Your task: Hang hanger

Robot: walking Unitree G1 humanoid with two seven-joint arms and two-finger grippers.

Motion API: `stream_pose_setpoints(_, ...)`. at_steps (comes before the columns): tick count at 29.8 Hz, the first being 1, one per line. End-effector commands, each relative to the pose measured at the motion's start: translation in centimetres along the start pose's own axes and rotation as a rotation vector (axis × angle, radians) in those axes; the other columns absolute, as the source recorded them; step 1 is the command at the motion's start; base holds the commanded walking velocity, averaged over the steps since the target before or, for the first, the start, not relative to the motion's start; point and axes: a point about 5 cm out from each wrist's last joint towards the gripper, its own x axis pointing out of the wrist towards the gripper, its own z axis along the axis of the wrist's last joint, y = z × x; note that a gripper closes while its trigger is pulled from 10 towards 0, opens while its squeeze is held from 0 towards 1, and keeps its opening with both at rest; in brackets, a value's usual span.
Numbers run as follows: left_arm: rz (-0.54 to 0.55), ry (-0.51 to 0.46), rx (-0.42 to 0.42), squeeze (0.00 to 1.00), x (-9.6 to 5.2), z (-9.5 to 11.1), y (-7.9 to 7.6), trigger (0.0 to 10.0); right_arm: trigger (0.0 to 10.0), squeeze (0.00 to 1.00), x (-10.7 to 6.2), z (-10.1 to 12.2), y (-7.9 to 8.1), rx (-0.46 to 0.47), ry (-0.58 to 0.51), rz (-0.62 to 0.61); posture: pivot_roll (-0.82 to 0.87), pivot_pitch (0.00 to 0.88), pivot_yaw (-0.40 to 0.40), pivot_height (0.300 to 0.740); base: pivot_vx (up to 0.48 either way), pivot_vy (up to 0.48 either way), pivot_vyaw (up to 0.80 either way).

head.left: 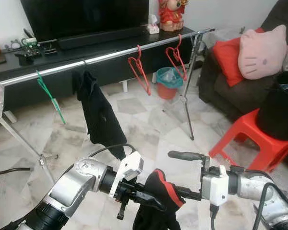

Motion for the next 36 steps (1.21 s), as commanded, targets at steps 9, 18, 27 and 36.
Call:
stream_pose_setpoints(9, -0.016, -0.014, 0.036, 0.0, 0.2, 0.7, 0.0, 10.0, 10.0, 0.0, 0.9, 0.6, 0.4, 0.003, -0.047, 0.009, 0.0, 0.0, 0.023, 0.74, 0.0, 0.0, 0.0)
stream_pose_setpoints(18, -0.019, -0.019, 0.036, 0.0, 0.4, 0.7, -0.1, 10.0, 10.0, 0.0, 1.5, 0.7, -1.5, -0.05, -0.05, -0.108, 0.0, 0.0, 0.021, 0.74, 0.0, 0.0, 0.0)
stream_pose_setpoints(27, -0.019, -0.02, 0.038, 0.0, 0.5, 0.8, 0.0, 10.0, 10.0, 0.0, 2.2, 0.6, -0.8, -0.007, -0.064, -0.067, 0.0, 0.0, 0.019, 0.74, 0.0, 0.0, 0.0)
stream_pose_setpoints(36, -0.026, -0.024, 0.043, 0.0, 0.6, 0.9, -0.1, 10.0, 10.0, 0.0, 2.9, 0.5, -0.3, 0.009, -0.073, -0.024, 0.01, 0.0, 0.015, 0.74, 0.0, 0.0, 0.0)
